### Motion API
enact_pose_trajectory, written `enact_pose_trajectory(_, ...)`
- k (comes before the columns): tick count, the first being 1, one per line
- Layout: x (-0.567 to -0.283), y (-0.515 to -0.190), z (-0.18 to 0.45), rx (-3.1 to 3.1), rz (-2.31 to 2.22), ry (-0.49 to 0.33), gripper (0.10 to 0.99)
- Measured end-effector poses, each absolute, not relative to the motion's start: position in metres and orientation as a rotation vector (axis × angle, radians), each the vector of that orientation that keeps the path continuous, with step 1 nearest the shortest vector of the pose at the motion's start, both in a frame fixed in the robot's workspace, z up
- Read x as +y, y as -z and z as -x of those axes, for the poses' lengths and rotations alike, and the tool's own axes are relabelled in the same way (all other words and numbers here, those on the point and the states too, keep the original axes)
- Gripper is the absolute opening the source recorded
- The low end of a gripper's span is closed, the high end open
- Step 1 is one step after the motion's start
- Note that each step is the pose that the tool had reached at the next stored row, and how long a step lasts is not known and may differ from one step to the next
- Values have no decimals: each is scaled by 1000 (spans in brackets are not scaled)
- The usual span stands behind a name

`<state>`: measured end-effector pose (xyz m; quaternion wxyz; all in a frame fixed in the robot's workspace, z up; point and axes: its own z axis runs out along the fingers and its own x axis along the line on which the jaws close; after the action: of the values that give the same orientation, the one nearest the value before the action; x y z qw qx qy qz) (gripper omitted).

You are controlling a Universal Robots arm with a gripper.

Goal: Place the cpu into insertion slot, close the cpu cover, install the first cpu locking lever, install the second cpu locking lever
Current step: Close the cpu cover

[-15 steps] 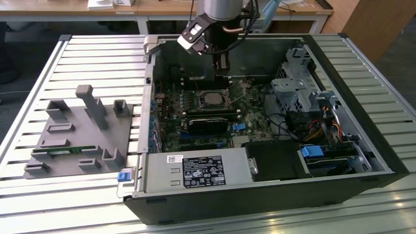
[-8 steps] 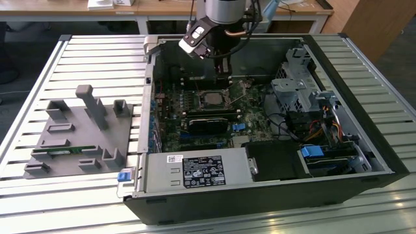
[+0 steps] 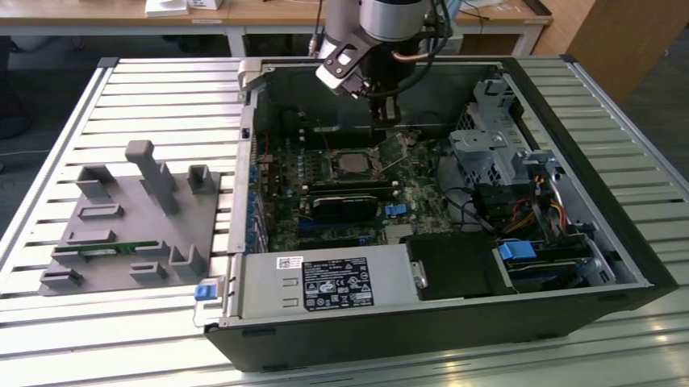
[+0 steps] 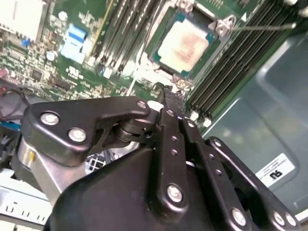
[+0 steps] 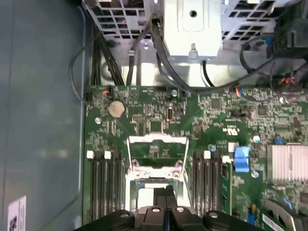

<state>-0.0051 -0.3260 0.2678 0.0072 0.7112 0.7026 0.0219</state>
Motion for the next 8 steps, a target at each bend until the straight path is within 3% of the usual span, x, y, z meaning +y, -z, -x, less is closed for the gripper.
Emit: enact_pose_trajectory(8, -321, -262, -11, 2196, -2223, -65, 106)
